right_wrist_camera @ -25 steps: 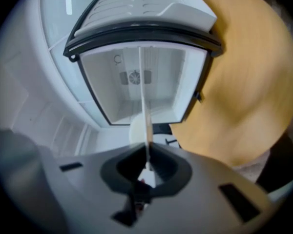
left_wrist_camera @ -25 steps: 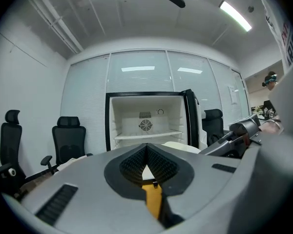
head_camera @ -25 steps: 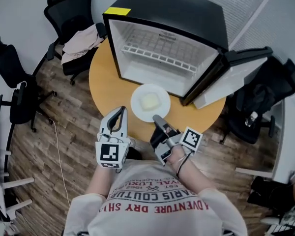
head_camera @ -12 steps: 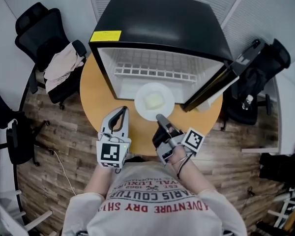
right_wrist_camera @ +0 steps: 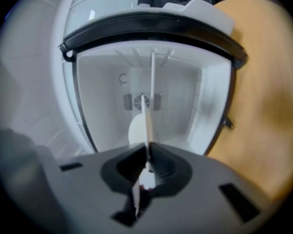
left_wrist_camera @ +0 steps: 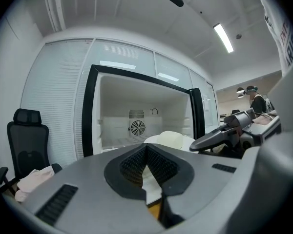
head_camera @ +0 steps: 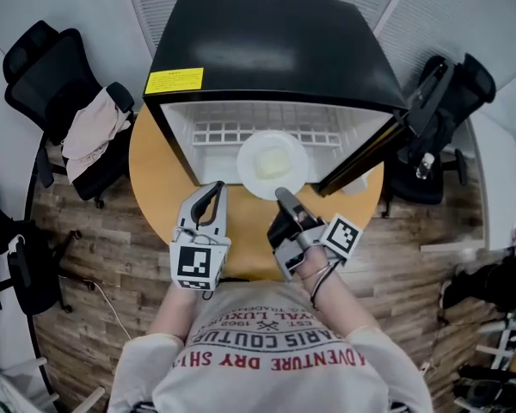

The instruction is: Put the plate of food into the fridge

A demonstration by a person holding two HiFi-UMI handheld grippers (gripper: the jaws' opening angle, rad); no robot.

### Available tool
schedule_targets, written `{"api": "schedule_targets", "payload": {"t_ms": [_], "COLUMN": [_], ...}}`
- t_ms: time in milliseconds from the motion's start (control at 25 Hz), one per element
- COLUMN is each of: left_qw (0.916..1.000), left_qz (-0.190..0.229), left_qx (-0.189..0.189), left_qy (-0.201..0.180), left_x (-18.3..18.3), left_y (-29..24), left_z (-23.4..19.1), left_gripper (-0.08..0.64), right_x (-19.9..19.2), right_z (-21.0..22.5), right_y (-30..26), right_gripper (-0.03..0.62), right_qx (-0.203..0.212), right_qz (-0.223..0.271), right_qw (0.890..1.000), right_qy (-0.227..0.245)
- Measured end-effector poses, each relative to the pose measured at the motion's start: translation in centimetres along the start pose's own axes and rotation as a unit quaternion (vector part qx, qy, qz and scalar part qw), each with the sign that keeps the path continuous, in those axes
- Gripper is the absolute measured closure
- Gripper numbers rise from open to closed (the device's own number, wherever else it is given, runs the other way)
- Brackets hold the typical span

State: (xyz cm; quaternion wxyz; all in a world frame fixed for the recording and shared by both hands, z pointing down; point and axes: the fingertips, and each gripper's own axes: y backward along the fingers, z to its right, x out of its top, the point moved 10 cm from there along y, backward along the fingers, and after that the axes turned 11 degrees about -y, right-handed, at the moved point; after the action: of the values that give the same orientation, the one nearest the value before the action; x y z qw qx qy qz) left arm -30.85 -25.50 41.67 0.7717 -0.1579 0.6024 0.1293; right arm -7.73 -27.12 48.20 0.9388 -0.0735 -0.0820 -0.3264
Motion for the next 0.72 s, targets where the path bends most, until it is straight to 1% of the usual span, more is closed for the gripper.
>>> {"api": "schedule_targets", "payload": {"t_ms": [120,200,320,440,720], "left_qw": [1.0000,1.0000,1.0000,0.9999,1.0000], "left_qz": [0.000,0.000,0.002,-0.003,0.000], "left_qx": [-0.007,-0.007,-0.007,-0.006,-0.004], "left_qy": [0.000,0.006,0.002,0.009,-0.001], "left_x": [-0.1,-0.2,-0.3,-0.6,-0.4], "left_y": [-0.9,-1.4,-1.8,-2.0,-3.0], "left_z": [-0.2,-0.3,-0.7,-0.9,-2.0], "left_gripper": [0.534,0.535,0.534,0.534,0.534], "right_x": [0.6,1.0,1.2,1.3,1.5], "right_z": [-0.3,-0.6,-0.9,-1.0,-0.8], "right_y": [-0.9,-1.6,-2.6,-3.5,-5.4], "right_gripper": [0.552,0.553,0.552,0.552,0.552], "right_qx": [0.005,0.005,0.005,0.002,-0.003], "right_qz": [0.011,0.014,0.019,0.025,0.041], "right_qw": [1.000,1.000,1.000,1.000,0.999], "right_qy": [-0.006,-0.009,-0.010,-0.011,-0.027]}}
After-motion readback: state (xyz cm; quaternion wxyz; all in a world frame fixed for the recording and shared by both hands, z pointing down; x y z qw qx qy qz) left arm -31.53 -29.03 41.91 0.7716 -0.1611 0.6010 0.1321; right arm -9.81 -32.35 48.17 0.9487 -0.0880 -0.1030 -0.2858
